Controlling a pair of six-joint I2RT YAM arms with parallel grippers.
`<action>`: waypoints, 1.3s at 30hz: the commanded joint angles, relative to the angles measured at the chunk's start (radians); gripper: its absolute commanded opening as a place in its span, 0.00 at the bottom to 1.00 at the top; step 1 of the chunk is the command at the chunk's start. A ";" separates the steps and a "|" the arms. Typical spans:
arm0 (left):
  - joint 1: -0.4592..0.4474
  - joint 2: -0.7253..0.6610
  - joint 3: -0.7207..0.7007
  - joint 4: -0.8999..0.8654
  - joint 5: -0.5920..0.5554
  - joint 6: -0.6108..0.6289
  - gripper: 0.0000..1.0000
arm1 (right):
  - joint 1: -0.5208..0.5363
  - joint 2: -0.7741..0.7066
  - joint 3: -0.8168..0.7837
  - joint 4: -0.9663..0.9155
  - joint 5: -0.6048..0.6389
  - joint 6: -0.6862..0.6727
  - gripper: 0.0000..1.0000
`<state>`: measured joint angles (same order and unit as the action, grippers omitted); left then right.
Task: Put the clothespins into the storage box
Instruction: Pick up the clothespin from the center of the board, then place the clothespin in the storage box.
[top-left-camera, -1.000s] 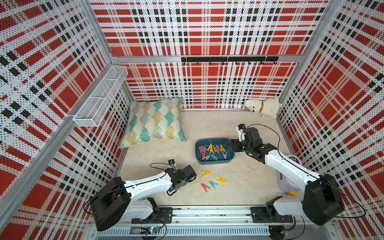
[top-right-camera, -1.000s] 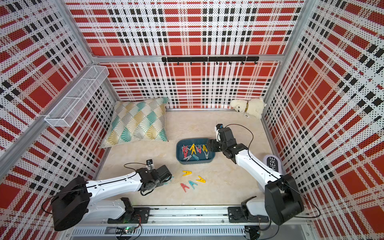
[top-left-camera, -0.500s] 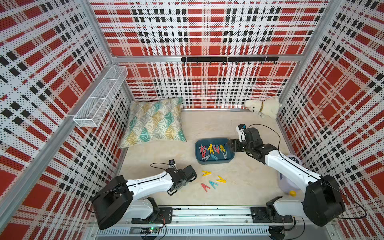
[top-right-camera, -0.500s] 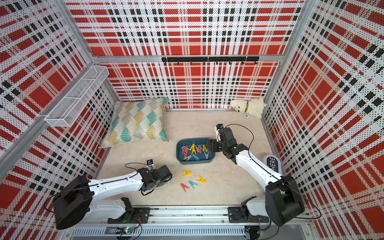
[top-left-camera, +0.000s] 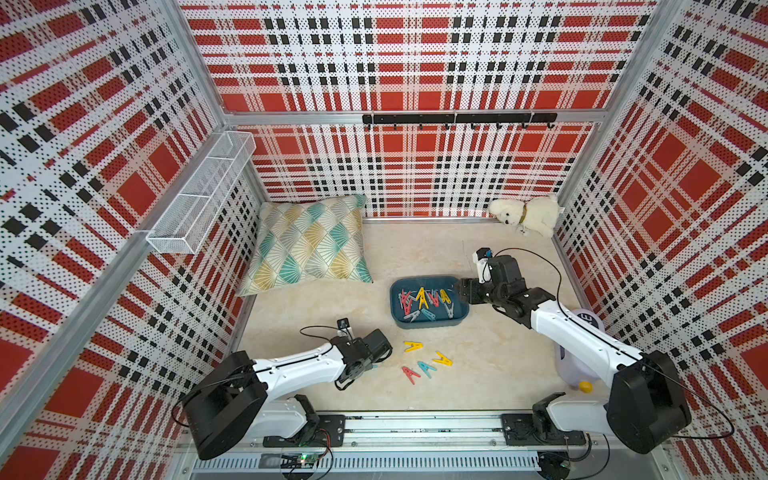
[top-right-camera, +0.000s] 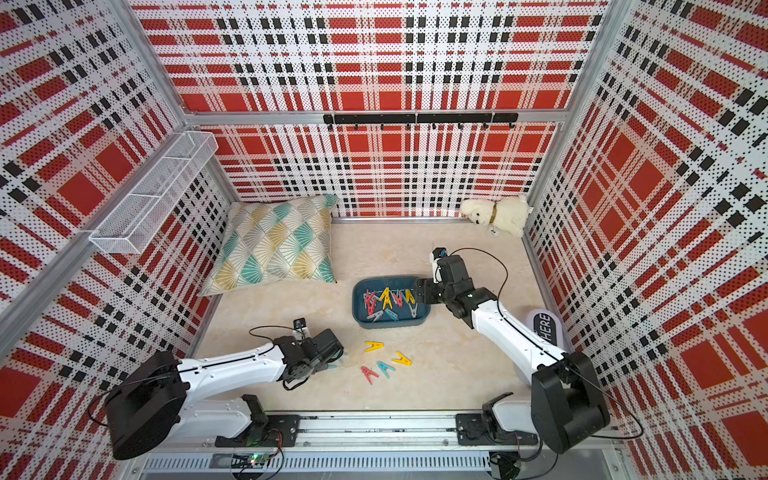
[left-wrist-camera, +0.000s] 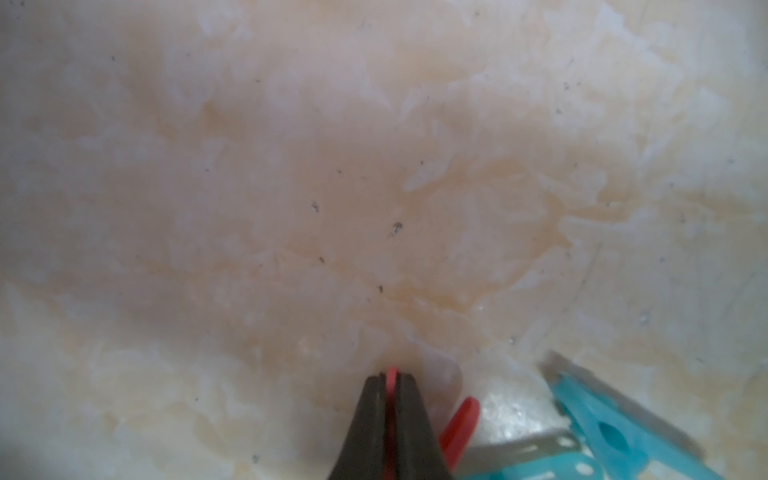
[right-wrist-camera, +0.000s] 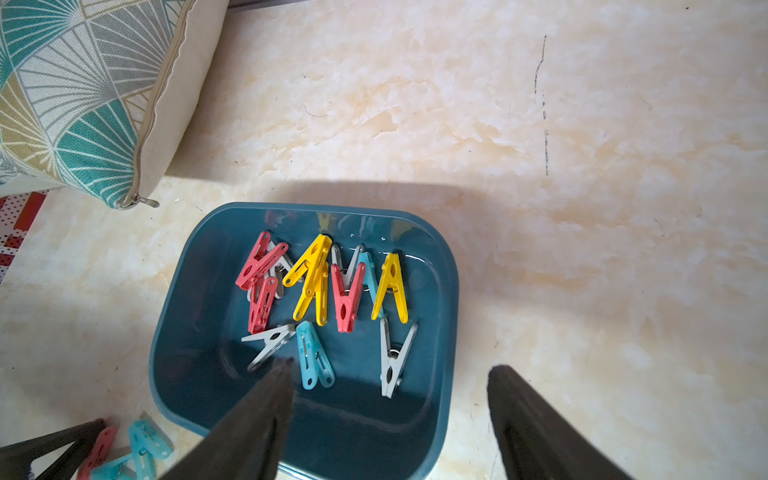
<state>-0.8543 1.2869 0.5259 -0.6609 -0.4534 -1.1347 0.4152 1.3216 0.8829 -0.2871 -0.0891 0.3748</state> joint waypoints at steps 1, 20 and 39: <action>0.053 -0.005 0.032 0.020 -0.034 0.062 0.03 | 0.007 -0.032 -0.019 0.002 0.012 -0.007 0.81; 0.044 0.263 0.652 0.186 -0.043 0.329 0.02 | 0.007 -0.026 0.004 -0.021 0.071 -0.004 0.81; 0.111 0.713 0.851 0.299 0.077 0.402 0.02 | -0.015 -0.078 -0.005 -0.075 0.101 0.011 0.82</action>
<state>-0.7601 1.9892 1.3830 -0.3874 -0.3901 -0.7525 0.4072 1.2705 0.8814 -0.3508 0.0013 0.3828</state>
